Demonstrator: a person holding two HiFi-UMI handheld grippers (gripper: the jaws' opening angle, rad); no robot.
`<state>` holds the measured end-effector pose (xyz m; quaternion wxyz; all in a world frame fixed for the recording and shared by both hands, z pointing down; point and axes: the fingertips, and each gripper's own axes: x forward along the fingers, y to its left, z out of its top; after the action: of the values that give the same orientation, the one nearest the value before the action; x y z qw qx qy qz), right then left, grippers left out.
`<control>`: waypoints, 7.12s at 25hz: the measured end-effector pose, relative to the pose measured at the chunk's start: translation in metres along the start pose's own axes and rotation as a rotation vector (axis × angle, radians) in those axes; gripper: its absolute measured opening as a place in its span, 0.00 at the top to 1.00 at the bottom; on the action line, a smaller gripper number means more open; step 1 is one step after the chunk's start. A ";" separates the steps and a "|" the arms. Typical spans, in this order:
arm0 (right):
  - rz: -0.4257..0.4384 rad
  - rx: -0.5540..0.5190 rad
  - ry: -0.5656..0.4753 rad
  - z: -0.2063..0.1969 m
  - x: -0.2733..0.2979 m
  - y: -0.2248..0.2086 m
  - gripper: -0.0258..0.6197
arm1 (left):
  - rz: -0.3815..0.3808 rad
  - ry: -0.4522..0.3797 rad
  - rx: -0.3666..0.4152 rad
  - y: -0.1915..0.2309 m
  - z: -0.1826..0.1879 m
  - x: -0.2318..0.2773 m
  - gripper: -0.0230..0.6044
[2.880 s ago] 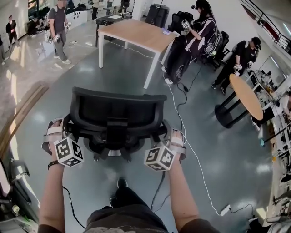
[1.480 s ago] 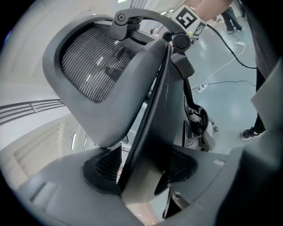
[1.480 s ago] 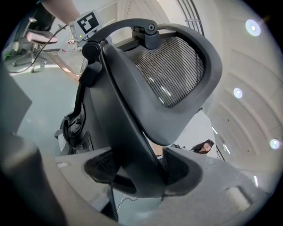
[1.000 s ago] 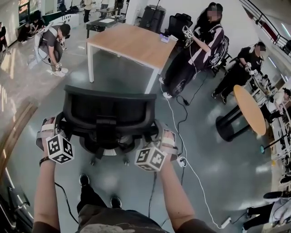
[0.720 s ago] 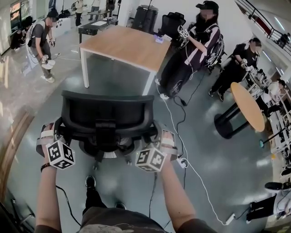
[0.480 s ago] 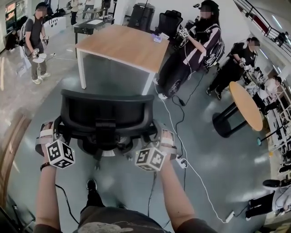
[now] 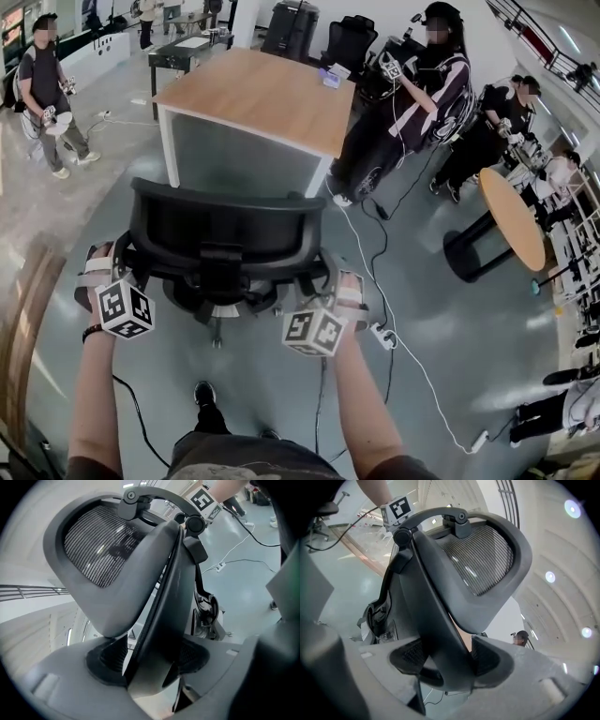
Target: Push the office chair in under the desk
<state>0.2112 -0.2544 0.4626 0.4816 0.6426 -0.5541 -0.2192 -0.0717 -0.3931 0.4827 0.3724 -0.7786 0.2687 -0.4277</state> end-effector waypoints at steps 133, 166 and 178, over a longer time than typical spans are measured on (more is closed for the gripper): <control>-0.224 0.157 0.440 0.051 0.484 -0.138 0.53 | -0.185 -0.402 0.291 0.315 0.009 0.521 0.58; -0.289 0.338 0.223 0.097 0.399 -0.118 0.44 | -0.137 -0.504 0.071 0.280 0.024 0.397 0.55; -0.336 0.425 0.012 0.161 0.302 -0.113 0.84 | -0.122 -0.670 -0.260 0.253 0.075 0.279 0.82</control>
<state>0.2239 -0.6026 0.3709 0.2958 0.8137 -0.4702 -0.1709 0.1044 -0.7190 0.3814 0.3112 -0.9310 0.1369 -0.1326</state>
